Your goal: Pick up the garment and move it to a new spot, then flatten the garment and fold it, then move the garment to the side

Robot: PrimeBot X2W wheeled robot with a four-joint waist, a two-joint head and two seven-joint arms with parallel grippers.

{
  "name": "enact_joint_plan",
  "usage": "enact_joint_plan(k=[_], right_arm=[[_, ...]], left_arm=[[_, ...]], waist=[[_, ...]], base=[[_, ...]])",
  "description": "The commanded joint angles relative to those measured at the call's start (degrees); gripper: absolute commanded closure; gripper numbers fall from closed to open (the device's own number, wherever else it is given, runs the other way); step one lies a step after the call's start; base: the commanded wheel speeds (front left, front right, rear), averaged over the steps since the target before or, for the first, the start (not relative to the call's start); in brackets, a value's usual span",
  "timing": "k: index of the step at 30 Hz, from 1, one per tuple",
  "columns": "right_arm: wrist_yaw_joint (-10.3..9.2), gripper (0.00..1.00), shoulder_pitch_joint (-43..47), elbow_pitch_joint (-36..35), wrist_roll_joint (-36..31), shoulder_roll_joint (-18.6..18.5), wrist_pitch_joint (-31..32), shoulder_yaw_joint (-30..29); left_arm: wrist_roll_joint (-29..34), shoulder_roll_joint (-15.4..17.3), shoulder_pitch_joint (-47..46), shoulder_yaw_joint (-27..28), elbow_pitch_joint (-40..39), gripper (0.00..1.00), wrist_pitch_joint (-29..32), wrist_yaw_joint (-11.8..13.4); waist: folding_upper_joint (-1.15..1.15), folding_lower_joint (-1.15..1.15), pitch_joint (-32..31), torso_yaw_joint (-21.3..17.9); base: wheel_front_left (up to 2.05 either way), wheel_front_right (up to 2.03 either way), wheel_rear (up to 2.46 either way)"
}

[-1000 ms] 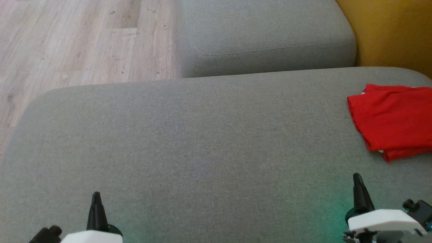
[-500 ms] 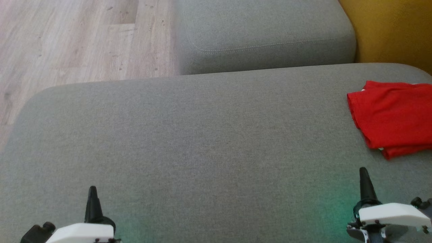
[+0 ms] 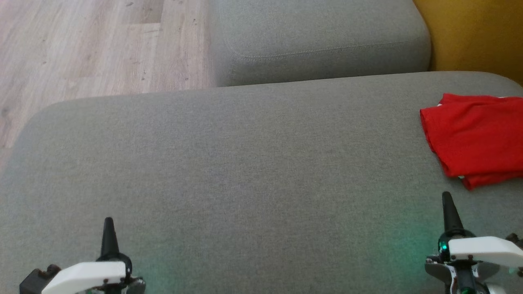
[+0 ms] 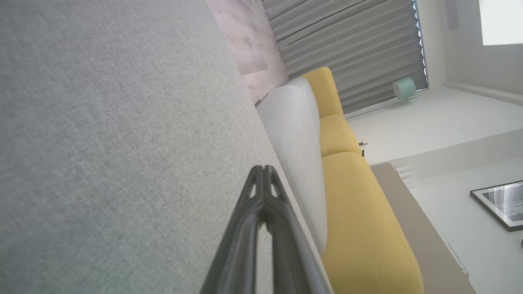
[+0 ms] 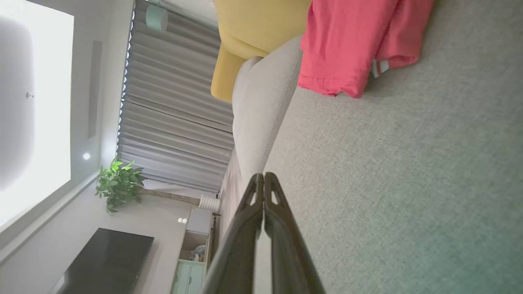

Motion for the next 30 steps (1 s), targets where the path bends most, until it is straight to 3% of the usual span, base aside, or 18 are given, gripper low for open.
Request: enact_joint_plan(k=[1, 30], right_arm=[[-0.03, 1.00, -3.37, -2.34, 1.85, -0.45, 0.48, 0.63], [-0.04, 1.00, -6.57, -3.90, 22.08, -0.45, 5.36, -2.42]], left_arm=[[-1.71, 0.16, -3.51, 2.22, -1.46, 1.00, 0.45, -0.43], [-20.98, 0.06, -7.90, 5.71, -0.63, 1.00, 5.44, -2.41]], waist=[[0.00, 0.00, 0.09, -0.03], [0.00, 0.00, 1.82, -0.66]], base=[[0.00, 0.00, 0.00], [0.00, 0.00, 0.00]])
